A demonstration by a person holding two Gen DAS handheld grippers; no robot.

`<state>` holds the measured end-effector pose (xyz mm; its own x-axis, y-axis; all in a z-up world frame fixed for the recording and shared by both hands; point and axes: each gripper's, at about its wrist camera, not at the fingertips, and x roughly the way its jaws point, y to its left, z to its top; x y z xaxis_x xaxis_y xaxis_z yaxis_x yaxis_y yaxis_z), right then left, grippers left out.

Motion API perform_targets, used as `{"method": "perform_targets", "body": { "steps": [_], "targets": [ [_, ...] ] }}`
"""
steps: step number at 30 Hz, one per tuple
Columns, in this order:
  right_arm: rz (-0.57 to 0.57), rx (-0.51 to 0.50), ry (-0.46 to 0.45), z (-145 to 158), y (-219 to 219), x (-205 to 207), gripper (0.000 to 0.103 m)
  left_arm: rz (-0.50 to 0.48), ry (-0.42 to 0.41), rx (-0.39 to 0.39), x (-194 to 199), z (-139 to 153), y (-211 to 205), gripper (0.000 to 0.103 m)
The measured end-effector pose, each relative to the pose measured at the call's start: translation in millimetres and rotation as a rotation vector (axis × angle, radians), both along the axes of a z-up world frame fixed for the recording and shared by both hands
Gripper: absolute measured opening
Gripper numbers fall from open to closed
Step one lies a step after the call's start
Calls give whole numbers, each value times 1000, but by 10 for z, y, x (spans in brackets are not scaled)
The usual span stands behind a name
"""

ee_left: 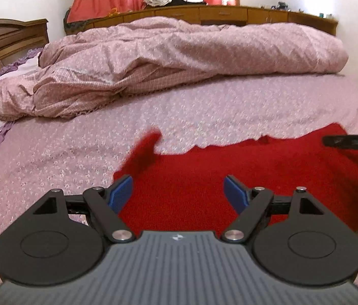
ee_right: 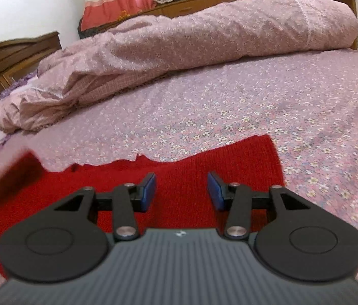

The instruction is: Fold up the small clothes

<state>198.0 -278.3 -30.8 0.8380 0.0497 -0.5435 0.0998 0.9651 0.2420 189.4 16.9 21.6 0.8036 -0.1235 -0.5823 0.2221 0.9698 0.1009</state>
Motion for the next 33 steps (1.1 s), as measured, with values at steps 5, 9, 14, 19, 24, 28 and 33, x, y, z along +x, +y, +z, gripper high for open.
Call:
{"method": "perform_targets", "body": {
  "steps": [5,9,14,19,24,28,33],
  "targets": [
    [6,-14,-39,112,-43,-379,48,7,40,19,194,-263,19,82],
    [10,-63,-21,43,-41,-512,48,55,108,49,468,-575,90,82],
    [-8,-81,25,-201,-80,-450,48,78,106,29,611,-689,166,83],
    [-34,-53,22,-291,-158,-356,49,86,112,41,735,-712,157,86],
    [-56,-46,13,-234,-136,-372,50,108,128,30,698,-594,157,85],
    [-95,10,-27,-103,-159,-586,56,121,132,64,494,-496,187,86],
    [-140,77,-71,84,-168,-902,64,157,155,61,237,-410,313,91]
  ]
}}
